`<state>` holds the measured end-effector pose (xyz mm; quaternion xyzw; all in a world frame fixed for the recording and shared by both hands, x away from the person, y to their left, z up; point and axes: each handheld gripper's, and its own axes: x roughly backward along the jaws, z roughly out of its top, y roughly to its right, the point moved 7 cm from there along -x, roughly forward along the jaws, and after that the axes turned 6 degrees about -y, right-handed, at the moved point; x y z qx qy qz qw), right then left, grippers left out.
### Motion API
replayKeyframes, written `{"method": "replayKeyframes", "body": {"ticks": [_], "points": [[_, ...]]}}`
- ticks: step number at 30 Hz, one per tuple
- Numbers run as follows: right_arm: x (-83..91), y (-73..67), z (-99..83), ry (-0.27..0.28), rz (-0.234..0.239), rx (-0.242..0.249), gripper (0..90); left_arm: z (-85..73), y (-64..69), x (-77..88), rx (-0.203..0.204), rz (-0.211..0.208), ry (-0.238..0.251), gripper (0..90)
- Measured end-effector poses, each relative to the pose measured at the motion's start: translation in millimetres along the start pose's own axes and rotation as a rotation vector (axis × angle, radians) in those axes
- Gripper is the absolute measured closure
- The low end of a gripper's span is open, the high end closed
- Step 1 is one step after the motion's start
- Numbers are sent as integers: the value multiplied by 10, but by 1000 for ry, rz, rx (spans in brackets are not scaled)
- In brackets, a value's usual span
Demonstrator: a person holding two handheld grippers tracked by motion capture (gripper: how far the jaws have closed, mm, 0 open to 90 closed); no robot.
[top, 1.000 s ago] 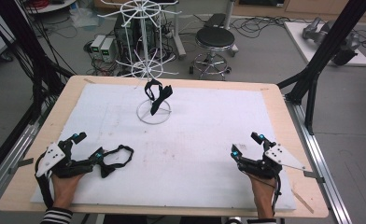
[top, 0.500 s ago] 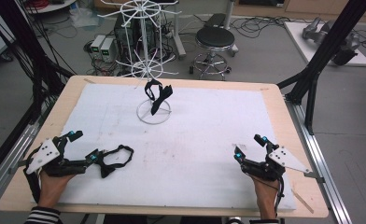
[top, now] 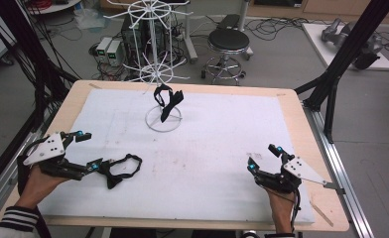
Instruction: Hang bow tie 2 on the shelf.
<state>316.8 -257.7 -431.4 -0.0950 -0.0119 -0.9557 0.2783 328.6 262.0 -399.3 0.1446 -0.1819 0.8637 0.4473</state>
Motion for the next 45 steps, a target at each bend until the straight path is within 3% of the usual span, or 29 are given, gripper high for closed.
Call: {"method": "replayKeyframes", "body": {"ticks": [12, 18, 28, 45], "points": [[18, 15, -18, 3, -1, -8, 123, 67, -66, -63, -81, -125, -102, 123], [31, 28, -25, 3, -2, -3, 123, 26, -38, -90, -138, -226, -193, 124], [26, 17, -30, 1, -4, 4, 122, -14, 41, -153, -193, -309, -286, 124], [14, 27, -134, -10, -5, 1, 121, -113, 134, -257, -277, -385, -437, 134]]}}
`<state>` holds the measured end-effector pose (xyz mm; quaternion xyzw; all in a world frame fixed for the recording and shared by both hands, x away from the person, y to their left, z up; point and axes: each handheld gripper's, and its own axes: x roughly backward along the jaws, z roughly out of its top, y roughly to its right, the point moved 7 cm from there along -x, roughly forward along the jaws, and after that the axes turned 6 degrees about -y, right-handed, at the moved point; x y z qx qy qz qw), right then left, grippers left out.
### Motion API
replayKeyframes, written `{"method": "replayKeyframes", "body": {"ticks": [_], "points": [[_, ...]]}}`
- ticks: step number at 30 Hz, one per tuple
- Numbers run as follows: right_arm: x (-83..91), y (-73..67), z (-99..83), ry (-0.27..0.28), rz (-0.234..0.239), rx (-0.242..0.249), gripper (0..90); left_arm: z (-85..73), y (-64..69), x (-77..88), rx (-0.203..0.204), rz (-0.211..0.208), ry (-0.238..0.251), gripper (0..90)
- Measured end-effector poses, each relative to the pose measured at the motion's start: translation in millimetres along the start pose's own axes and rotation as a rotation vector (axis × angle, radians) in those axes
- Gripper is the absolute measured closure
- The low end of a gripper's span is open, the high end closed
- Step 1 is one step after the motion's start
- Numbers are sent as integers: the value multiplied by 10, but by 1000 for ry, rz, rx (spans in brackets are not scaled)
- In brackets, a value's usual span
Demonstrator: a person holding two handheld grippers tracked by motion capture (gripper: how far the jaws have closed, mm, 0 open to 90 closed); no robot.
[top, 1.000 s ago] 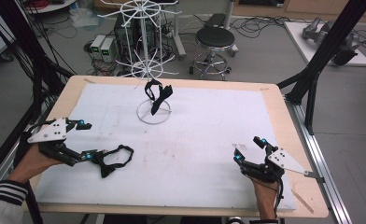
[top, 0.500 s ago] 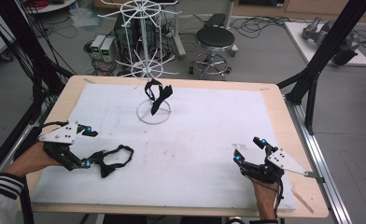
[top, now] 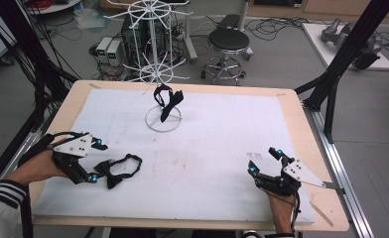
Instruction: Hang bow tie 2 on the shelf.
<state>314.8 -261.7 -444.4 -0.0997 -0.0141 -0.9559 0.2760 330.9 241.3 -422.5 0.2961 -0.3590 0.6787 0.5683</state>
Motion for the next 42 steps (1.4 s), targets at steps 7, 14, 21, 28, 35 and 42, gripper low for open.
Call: {"method": "replayKeyframes", "body": {"ticks": [7, 14, 21, 28, 35, 42], "points": [[-5, -2, -9, 2, 3, -2, 121, -28, 16, -83, -15, -24, -54, 150], [-14, -1, -11, 8, 3, 3, 121, -71, 22, -167, -39, -44, -111, 173], [-30, -12, -30, 8, 5, 10, 121, -96, 70, -245, -66, -78, -157, 194], [-37, -10, -55, 14, 13, -7, 121, -113, 89, -322, -92, -97, -192, 221], [-42, -11, -52, 18, 12, -5, 121, -125, 120, -377, -128, -118, -217, 258], [-42, -16, -52, 17, 13, -8, 121, -161, 104, -399, -135, -120, -242, 295]]}}
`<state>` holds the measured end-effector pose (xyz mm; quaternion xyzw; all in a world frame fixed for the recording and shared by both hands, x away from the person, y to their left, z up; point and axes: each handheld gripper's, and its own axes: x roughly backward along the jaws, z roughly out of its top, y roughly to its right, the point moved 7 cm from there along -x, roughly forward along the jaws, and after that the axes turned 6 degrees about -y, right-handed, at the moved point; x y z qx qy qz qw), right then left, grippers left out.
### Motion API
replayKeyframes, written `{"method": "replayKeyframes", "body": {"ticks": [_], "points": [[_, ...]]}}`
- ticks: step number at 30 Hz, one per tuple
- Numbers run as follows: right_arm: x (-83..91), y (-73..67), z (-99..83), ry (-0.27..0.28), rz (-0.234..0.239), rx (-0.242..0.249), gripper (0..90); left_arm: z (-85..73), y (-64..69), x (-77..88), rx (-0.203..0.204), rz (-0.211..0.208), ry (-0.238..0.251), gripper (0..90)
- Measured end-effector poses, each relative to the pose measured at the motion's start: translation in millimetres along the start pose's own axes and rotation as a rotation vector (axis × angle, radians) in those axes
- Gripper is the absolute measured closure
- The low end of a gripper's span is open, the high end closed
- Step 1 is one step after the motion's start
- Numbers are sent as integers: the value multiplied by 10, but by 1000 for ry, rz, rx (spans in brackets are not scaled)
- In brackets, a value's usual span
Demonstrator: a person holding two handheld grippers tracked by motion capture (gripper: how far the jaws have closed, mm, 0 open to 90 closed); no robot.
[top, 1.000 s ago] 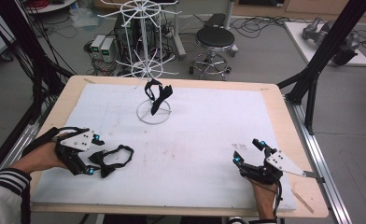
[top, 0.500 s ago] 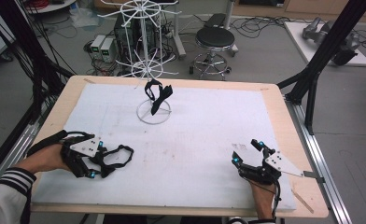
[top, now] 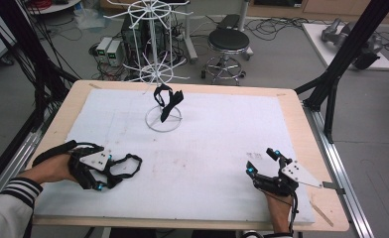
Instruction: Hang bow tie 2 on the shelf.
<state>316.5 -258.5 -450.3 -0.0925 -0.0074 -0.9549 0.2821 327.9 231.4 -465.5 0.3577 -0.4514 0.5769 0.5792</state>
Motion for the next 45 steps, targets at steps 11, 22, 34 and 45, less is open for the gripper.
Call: {"method": "replayKeyframes", "body": {"ticks": [11, 22, 34, 45], "points": [[2, -6, 1, 0, 4, -6, 121, -25, -5, -46, -16, -18, -24, 380], [-4, -13, -2, -1, 9, -8, 121, -45, -10, -89, 25, -39, -31, 481], [-11, -15, -2, -1, 9, -3, 121, -62, -25, -97, 94, -77, -33, 674], [-17, -21, -7, -4, 11, -3, 121, -58, -31, -81, 100, -64, -40, 761]]}}
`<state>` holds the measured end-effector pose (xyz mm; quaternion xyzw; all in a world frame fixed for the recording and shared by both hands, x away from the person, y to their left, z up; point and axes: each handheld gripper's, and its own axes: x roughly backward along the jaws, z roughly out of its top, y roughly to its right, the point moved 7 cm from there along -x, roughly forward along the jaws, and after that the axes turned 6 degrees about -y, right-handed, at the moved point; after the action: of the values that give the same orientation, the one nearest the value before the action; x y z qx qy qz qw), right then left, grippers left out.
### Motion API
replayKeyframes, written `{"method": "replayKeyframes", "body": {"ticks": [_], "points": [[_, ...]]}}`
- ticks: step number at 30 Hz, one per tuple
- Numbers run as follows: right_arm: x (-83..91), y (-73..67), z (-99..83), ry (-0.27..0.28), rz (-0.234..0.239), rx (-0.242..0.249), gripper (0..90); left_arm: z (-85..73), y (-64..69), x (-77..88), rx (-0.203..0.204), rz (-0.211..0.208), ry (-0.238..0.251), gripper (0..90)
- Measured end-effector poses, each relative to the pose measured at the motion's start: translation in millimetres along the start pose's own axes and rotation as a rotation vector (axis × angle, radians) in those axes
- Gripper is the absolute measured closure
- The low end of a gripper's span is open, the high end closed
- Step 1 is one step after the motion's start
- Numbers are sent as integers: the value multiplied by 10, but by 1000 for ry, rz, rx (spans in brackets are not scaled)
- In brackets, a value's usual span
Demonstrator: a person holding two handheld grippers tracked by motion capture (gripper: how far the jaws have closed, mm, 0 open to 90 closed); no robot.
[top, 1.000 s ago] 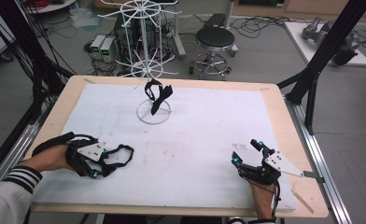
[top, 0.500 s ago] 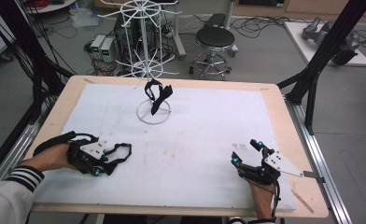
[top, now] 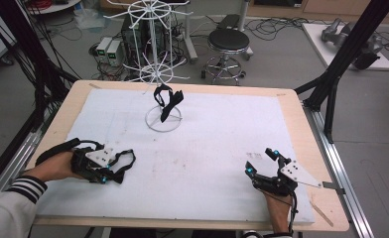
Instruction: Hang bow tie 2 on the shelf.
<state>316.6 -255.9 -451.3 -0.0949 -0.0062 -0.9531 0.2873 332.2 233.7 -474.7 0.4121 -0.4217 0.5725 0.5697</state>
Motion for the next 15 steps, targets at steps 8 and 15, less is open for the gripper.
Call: {"method": "replayKeyframes", "body": {"ticks": [8, 15], "points": [[-2, -9, -6, -4, -2, 5, 118, 49, -6, 87, 26, 22, 88, 761], [-11, -3, -28, -6, -8, 9, 118, 117, -40, 246, 54, 63, 200, 762]]}}
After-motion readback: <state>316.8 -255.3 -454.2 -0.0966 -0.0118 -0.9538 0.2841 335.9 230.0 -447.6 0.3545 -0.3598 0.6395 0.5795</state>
